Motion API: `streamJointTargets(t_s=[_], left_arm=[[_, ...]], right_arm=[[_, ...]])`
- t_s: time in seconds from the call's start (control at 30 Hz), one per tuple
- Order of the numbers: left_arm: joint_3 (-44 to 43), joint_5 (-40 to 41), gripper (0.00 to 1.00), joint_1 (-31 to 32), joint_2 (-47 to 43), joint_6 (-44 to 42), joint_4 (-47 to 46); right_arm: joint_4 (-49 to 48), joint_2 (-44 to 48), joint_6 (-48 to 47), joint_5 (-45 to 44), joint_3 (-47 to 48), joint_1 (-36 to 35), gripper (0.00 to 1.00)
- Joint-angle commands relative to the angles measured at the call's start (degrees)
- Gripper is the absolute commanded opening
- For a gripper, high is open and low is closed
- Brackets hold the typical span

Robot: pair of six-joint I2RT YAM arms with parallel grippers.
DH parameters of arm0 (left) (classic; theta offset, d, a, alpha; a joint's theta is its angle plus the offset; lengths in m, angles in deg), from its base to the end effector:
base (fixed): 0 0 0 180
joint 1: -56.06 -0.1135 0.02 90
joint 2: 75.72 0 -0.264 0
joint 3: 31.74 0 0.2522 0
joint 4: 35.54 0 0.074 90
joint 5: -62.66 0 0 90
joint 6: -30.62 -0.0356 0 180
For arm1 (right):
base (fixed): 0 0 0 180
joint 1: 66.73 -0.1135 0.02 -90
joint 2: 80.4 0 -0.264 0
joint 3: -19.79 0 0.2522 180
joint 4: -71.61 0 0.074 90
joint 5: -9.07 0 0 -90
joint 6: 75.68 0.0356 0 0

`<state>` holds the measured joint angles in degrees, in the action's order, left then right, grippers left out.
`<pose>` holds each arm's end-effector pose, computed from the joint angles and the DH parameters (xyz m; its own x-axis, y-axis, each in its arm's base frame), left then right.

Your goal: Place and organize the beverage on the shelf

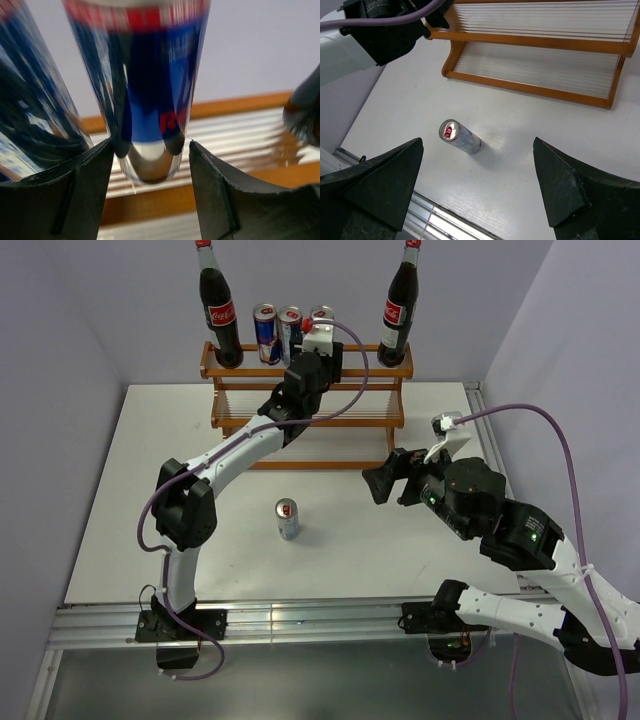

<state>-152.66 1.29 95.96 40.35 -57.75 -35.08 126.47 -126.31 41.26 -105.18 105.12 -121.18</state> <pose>0.3886 -0.3027 0.3800 0.0531 -0.0770 -0.9956 0.1981 0.9780 -0.0650 0.0897 0.1003 0.4349 -0.3698 0.1930 -0.9088 -0.3860 0.8579 0.3392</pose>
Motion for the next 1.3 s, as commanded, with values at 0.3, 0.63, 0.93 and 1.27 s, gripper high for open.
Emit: streamJointTargets(t_s=[0.3, 0.63, 0.93, 1.27], left_arm=[[3.6, -1.5, 0.74, 1.1, -4.7, 2.4, 1.8], [7.7, -2.1, 0.84, 1.6, -8.0, 4.6, 1.3], [12.3, -1.4, 0.99, 1.8, -13.4, 5.5, -0.5], [21.2, 3.5, 1.00, 2.5, -25.8, 10.5, 3.3]], right_arm=[[-2.9, -1.1, -1.2, 1.4, 1.5, 0.3, 0.97], [-2.6, -1.6, -1.4, 1.8, 2.0, 0.3, 0.97], [-2.6, -3.0, -1.8, 2.5, 2.7, 0.3, 0.98], [-5.4, -2.0, -4.2, 5.3, 2.2, 0.3, 0.99]])
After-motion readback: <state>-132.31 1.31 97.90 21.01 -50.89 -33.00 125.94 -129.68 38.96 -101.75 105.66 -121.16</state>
